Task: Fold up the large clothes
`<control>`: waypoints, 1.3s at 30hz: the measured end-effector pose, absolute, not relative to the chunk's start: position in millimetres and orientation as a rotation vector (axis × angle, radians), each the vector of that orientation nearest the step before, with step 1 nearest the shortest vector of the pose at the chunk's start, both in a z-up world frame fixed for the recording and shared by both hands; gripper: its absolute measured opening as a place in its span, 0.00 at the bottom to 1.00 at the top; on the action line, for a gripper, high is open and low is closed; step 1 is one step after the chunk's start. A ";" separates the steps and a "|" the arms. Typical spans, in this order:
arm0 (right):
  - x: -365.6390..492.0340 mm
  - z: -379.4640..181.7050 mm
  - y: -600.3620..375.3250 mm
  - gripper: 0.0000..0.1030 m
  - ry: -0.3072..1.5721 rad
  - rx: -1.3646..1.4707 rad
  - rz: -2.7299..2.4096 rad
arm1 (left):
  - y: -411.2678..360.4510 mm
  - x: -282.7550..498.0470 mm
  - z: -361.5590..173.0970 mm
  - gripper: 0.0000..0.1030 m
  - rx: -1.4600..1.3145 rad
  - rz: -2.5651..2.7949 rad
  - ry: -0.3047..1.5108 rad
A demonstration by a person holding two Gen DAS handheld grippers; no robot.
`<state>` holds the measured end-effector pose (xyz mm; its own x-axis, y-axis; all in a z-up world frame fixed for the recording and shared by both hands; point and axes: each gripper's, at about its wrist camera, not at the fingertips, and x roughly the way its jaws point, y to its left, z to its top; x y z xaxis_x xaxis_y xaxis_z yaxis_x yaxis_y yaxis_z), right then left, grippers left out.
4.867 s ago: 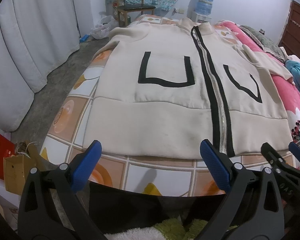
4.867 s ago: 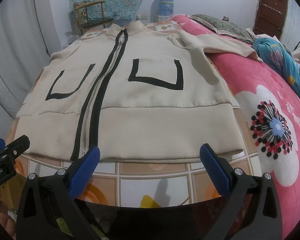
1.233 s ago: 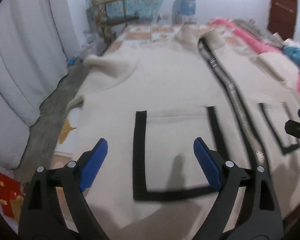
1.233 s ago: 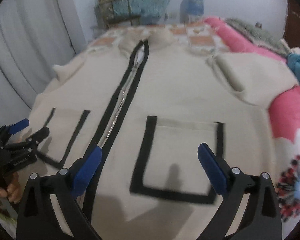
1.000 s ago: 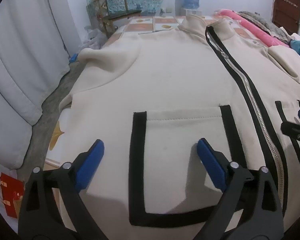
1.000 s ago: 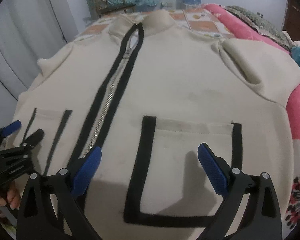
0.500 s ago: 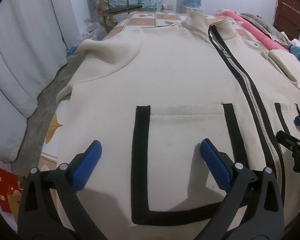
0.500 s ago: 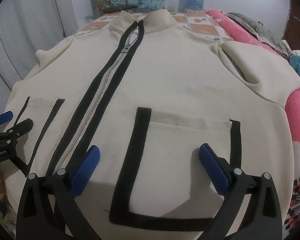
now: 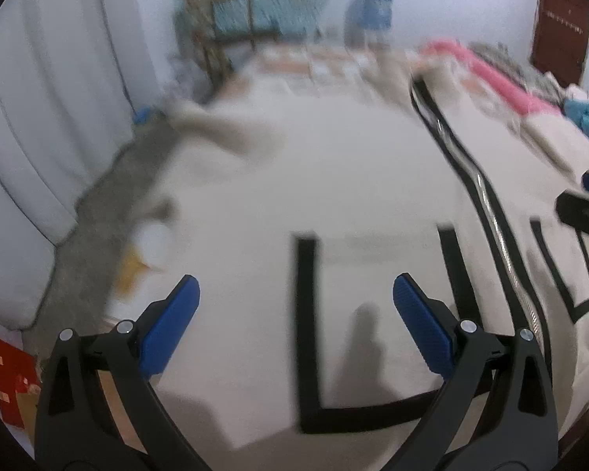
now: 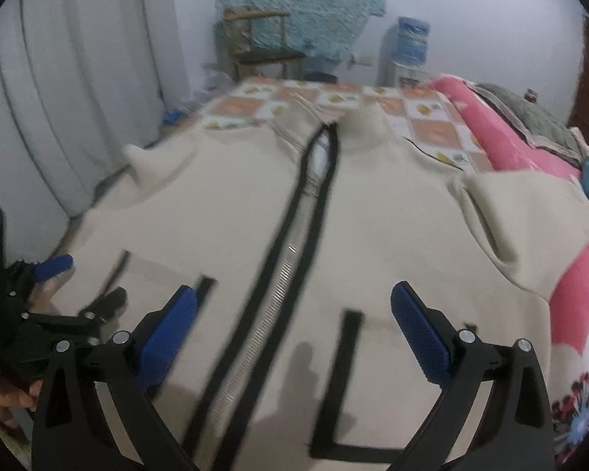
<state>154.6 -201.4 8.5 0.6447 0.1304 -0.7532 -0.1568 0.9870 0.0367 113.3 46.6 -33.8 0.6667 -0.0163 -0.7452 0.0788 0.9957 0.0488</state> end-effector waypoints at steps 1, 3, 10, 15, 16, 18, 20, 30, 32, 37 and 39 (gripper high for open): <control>156.4 7.2 -198.5 0.94 0.859 -0.029 0.170 | 55.4 111.7 -25.0 0.93 0.073 -0.034 0.809; 163.7 2.3 -190.7 0.94 0.878 -0.024 0.196 | 79.1 110.4 -8.2 0.93 0.038 0.010 0.760; 181.3 -26.5 -162.0 0.89 0.926 -0.061 0.255 | 201.0 139.4 9.2 0.80 -0.275 0.110 0.746; 191.1 -40.3 -150.4 0.89 0.961 -0.078 0.259 | 278.7 186.0 -46.6 0.67 -0.643 0.075 0.929; 192.3 -41.9 -149.3 0.89 0.965 -0.082 0.258 | 292.6 194.4 -65.8 0.67 -0.758 0.056 0.975; 194.3 -44.7 -147.3 0.89 0.972 -0.092 0.256 | 313.3 207.1 -105.6 0.67 -0.965 0.023 1.057; 196.4 -46.8 -144.7 0.89 0.980 -0.099 0.251 | 323.7 217.5 -142.1 0.67 -1.123 -0.007 1.131; 206.5 -55.9 -146.0 0.89 1.017 -0.069 0.245 | 309.5 242.1 -270.5 0.67 -1.649 -0.129 1.245; 206.6 -55.1 -147.5 0.89 1.015 -0.062 0.248 | 302.6 253.8 -276.4 0.67 -1.658 -0.131 1.263; 208.3 -53.2 -154.9 0.89 1.007 -0.045 0.237 | 305.0 265.5 -272.7 0.21 -1.687 -0.104 1.222; 209.0 -52.3 -158.7 0.89 1.005 -0.030 0.235 | 316.5 268.0 -259.4 0.12 -1.628 -0.075 1.181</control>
<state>209.0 -158.7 -52.3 0.5132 0.1814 -0.8389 -0.2091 0.9744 0.0828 268.0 316.5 -259.4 0.5062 -0.7112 -0.4877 -0.6441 0.0643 -0.7623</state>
